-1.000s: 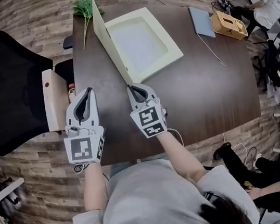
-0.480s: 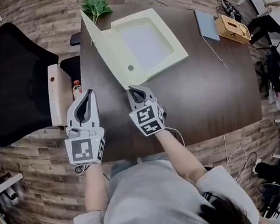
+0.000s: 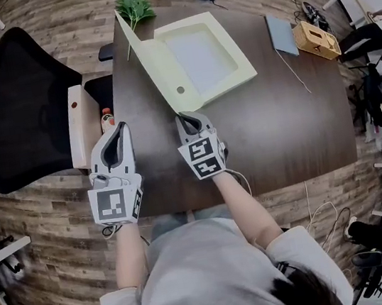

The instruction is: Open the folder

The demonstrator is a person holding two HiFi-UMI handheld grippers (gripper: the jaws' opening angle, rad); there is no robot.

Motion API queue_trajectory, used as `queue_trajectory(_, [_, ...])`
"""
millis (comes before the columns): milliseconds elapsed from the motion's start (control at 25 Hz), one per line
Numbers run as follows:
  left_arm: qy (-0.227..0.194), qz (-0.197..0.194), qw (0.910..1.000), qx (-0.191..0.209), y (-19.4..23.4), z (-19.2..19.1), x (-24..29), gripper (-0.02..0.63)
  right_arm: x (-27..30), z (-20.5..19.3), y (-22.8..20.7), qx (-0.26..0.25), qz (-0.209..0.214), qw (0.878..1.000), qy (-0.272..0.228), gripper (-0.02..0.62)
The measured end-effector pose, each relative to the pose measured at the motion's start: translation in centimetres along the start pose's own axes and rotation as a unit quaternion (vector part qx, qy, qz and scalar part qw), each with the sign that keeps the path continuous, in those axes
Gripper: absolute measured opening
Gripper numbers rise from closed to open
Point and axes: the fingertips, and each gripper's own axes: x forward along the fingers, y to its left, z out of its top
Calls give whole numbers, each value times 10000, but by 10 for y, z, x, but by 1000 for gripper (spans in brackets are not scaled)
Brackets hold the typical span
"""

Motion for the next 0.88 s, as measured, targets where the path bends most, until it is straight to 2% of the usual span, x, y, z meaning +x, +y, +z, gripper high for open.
queue_trajectory(480, [-138,-108,9998,-4,-9,11,-11,8,-23,25,-24,-37,-427,9987,-282,17])
queue_trajectory(880, [-258,-303,9992,18,-36,23,-5,8,-62,34,-37,561,-521,9945,-721,17])
